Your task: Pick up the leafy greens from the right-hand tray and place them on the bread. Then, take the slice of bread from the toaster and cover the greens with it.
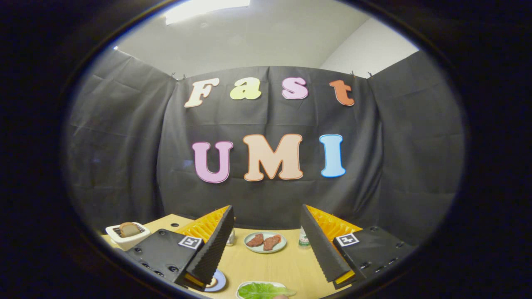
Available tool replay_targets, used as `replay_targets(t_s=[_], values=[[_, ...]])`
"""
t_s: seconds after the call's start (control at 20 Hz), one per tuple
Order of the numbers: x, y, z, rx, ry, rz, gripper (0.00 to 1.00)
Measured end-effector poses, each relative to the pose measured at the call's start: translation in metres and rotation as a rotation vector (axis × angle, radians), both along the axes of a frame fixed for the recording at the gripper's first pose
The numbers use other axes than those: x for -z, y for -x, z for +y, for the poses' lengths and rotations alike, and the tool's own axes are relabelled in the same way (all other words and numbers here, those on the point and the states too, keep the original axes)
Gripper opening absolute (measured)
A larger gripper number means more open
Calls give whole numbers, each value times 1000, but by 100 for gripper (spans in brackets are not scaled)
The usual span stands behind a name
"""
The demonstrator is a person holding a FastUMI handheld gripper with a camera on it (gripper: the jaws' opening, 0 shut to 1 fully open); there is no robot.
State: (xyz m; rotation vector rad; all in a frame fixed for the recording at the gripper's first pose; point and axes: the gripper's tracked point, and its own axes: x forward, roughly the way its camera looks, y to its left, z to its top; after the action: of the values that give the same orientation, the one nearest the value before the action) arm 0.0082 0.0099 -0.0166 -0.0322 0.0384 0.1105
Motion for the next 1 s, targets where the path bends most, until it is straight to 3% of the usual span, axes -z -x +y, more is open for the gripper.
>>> replay_targets(t_s=[1.0], values=[[75, -6, -4, -347, 209, 198, 100]])
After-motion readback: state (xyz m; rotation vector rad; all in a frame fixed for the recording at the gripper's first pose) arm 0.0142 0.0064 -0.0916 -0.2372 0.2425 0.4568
